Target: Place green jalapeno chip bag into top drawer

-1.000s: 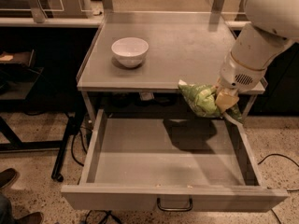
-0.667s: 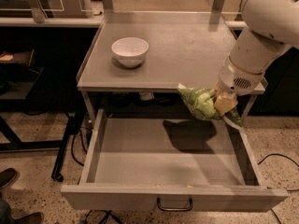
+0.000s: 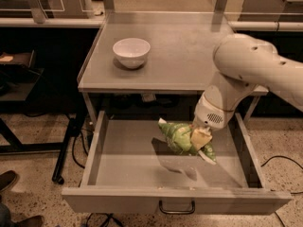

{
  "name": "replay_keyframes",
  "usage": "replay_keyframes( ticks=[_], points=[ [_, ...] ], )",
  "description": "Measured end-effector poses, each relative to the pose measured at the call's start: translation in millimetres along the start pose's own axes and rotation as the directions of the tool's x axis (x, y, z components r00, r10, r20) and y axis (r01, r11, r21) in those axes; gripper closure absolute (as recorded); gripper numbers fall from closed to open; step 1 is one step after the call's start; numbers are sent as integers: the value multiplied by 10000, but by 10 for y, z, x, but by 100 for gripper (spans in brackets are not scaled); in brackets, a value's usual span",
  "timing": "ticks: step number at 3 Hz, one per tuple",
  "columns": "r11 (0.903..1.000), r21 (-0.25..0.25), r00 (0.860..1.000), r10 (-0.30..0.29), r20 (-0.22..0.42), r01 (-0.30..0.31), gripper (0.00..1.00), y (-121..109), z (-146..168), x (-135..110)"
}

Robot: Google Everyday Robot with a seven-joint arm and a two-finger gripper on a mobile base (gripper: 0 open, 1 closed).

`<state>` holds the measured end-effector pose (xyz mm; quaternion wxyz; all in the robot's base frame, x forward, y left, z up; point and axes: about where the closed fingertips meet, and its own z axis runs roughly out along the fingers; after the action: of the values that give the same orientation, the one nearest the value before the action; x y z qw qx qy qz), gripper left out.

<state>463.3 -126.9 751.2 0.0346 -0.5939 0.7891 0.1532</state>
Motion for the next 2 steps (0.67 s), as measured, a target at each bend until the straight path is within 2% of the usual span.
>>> replay_keyframes(
  ticks=[1, 2],
  points=[
    [9967, -727, 9971, 410, 635, -363, 100, 65, 288, -122],
    [9964, -766, 9968, 424, 682, -372, 100, 70, 293, -135]
  ],
)
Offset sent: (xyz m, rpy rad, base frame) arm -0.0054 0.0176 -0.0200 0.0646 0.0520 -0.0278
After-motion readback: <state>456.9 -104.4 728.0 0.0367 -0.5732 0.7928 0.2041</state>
